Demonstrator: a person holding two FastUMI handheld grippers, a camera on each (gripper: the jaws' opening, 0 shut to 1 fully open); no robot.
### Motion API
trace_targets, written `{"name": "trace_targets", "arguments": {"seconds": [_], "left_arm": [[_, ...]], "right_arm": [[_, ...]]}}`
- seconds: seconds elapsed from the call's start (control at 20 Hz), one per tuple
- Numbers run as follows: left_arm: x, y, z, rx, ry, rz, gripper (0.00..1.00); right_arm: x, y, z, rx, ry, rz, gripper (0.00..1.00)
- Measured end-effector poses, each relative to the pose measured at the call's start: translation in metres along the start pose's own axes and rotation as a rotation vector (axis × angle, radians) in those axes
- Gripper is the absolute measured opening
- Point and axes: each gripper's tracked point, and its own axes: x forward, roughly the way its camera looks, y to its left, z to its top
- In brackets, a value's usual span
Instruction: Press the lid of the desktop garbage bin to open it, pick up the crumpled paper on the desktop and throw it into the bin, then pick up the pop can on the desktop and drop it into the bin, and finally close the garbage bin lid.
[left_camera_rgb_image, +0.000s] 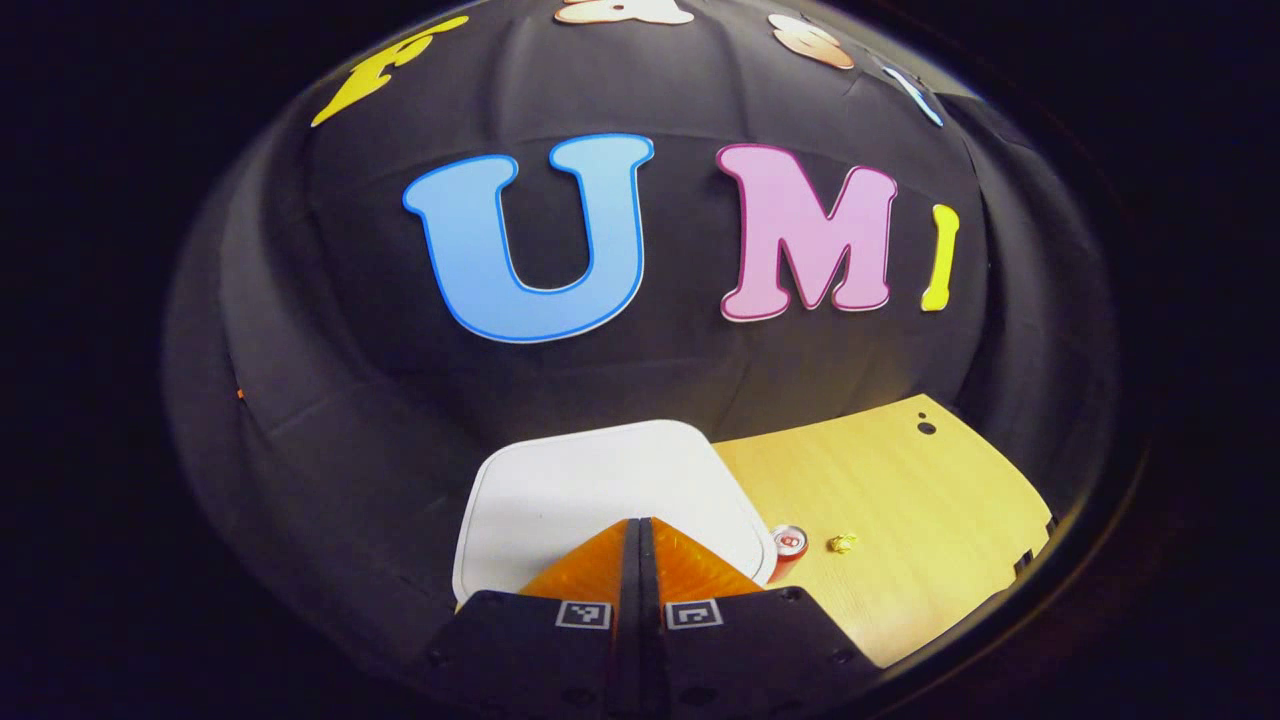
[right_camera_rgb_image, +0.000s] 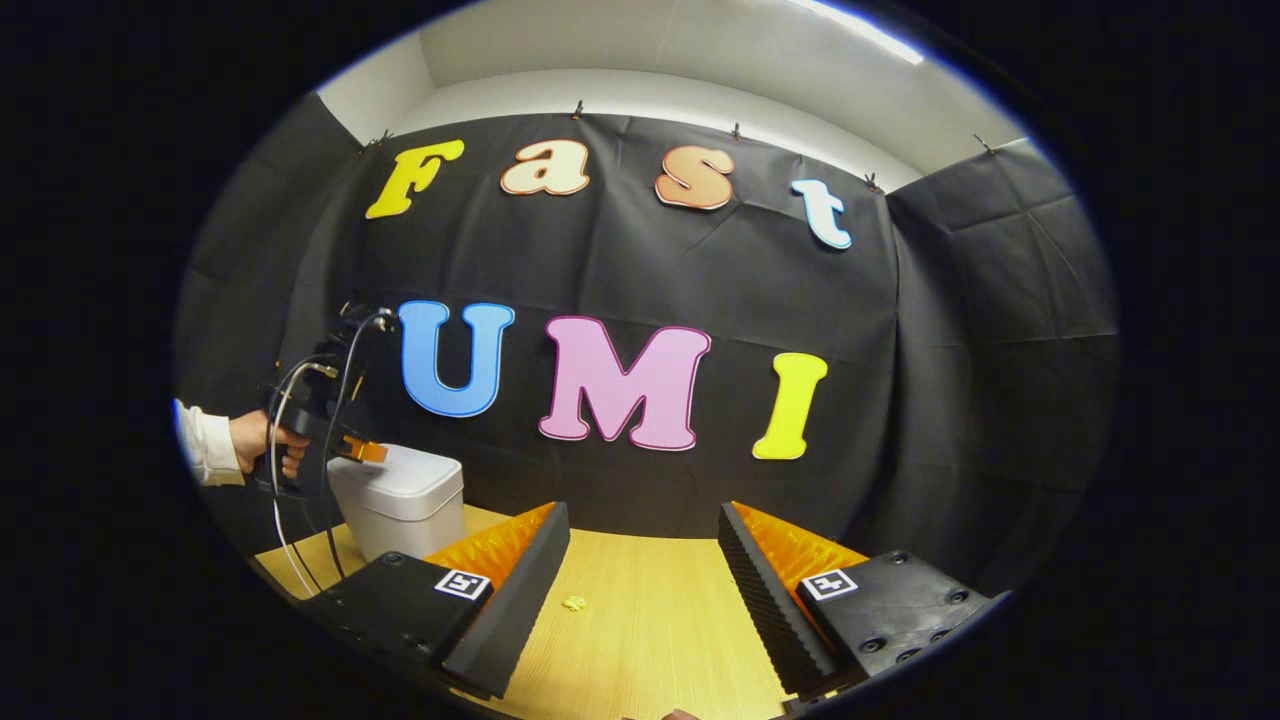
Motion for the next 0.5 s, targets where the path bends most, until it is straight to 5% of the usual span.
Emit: {"name": "trace_targets", "arguments": {"seconds": [0.2,0.5], "left_arm": [[0.012,0.009,-0.022,-0.046,0.073,0.039,0.06],[0.008,0.012,-0.008,-0.008,0.011,0.05,0.08]], "right_arm": [[-0.002,-0.007,-0.011,-0.011,0.031,-0.022,0.96],[0.001,0.006,-0.018,-0.027,0.067,0.01,0.96]]}}
